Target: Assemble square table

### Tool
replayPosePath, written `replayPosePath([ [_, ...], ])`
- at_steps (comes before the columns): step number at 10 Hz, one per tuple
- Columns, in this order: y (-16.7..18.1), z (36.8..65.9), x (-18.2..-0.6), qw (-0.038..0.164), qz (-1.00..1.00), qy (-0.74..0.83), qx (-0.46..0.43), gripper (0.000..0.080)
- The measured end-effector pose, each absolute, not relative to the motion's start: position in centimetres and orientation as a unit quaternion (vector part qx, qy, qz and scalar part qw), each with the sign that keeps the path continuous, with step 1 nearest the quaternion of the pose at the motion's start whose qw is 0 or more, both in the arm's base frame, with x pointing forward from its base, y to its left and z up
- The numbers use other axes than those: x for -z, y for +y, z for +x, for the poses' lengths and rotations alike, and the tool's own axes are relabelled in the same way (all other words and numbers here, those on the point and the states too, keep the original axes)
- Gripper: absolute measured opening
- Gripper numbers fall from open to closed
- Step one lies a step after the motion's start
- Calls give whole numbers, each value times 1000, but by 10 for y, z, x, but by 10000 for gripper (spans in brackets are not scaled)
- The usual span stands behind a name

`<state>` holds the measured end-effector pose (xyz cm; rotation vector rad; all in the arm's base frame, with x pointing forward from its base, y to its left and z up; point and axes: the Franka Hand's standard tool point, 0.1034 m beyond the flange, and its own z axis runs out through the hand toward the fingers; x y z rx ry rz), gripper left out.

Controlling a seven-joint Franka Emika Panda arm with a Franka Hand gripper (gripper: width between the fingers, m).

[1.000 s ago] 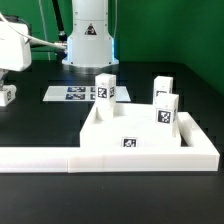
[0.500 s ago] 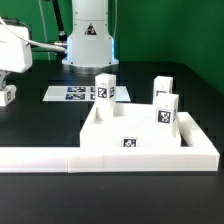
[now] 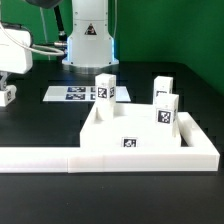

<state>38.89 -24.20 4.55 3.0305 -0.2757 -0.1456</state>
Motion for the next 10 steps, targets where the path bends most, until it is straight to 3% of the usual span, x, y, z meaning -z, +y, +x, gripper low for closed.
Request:
replayPosePath([
  [9, -242, 362, -33, 35, 990, -105, 81, 649],
  [10, -234, 359, -32, 14, 987, -112, 115, 649],
])
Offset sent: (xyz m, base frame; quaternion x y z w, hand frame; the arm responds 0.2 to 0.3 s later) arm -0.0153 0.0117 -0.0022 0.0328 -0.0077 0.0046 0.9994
